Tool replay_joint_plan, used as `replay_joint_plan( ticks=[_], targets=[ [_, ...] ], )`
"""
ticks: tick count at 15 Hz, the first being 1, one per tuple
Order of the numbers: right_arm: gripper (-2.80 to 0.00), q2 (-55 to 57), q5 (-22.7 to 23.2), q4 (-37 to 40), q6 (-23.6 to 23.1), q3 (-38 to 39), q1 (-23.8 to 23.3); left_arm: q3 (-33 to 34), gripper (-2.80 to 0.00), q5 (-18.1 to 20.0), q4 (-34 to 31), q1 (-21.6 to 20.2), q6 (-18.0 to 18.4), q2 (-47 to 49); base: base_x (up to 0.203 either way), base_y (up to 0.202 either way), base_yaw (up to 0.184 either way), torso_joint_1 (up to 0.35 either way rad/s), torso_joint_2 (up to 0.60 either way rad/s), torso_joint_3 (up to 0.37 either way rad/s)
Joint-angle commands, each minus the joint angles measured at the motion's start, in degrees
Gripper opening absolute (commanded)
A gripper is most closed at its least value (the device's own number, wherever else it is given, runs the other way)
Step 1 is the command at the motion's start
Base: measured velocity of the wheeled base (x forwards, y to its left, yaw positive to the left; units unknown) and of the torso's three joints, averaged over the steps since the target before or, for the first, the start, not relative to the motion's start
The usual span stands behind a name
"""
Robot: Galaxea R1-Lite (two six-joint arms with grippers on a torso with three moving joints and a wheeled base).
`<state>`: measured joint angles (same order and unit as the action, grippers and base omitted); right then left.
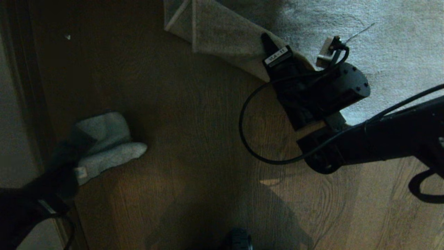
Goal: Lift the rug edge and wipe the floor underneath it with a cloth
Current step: Wipe the floor under the carpet with a rag
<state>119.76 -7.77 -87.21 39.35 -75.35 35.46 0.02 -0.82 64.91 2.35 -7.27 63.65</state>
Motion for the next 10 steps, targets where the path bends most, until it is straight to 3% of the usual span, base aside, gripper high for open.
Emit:
replay_joint_plan(
  ticks=[1,10],
  targets=[
    [-2.80,-0.1,-0.1,-2.6,-0.7,0.4,0.1,0.0,-2.80,-0.1,-4.5,-1.2,0.0,-8.1,0.000,0.000,0.000,0.000,0.00,0.000],
    [-2.80,-1.4,-0.6,-2.7,-1.2,3.4,0.7,-0.1,-2.80,0.4,-44.1,-1.4,1.2,-48.5,0.000,0.000,0.000,0.000,0.00,0.000]
  ],
)
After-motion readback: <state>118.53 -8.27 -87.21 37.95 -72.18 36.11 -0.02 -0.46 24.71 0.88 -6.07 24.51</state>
